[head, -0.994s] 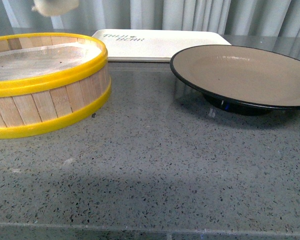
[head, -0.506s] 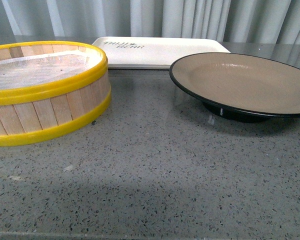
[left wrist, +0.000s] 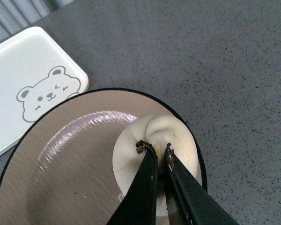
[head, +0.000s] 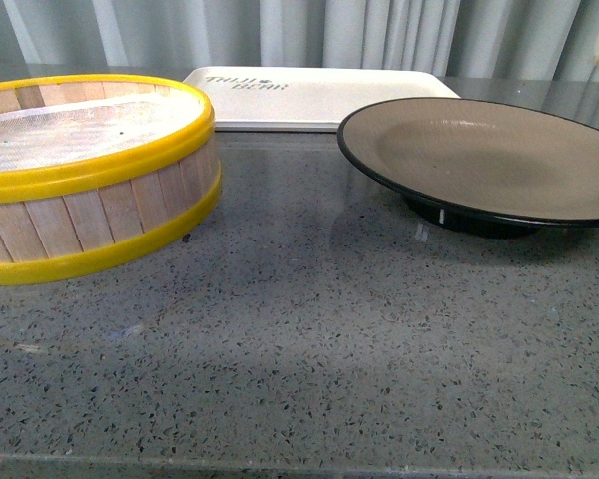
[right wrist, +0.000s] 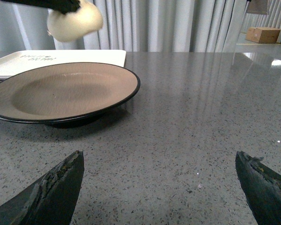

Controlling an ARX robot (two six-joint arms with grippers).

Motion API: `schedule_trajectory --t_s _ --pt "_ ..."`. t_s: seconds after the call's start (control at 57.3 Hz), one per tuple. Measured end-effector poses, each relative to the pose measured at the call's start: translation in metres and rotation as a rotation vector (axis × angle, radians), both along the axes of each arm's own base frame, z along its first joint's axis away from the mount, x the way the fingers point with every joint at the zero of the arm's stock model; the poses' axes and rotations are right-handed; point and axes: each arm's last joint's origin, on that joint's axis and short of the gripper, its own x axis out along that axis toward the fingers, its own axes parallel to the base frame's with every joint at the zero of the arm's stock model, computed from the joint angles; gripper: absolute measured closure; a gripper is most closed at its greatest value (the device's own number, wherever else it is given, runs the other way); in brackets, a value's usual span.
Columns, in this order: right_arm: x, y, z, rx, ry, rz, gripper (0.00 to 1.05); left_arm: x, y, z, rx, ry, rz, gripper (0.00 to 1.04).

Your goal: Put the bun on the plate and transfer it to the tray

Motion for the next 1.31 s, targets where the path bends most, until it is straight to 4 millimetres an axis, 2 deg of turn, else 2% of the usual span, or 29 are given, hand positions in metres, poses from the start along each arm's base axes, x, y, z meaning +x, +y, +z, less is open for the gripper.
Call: schedule_trajectory --t_s 0.14,0.262,0.593,0.855,1.309 --pt "0.0 0.0 0.0 0.0 0.0 0.0 0.08 0.011 -0.005 -0.012 0.026 0.005 0.023 1.01" --pt "0.0 0.0 0.0 0.0 0.0 0.0 0.08 0.022 -0.002 -0.019 0.049 0.004 0.053 1.01" --pt "0.0 0.0 0.0 0.0 0.0 0.0 0.08 0.056 0.027 -0.036 0.095 0.002 0.159 1.01" --pt "0.0 0.0 0.0 0.0 0.0 0.0 0.08 0.052 0.027 -0.053 0.131 0.029 0.133 1.01" --pt "0.0 0.0 0.0 0.0 0.0 0.0 0.08 0.041 0.015 -0.056 0.134 0.023 0.092 1.01"
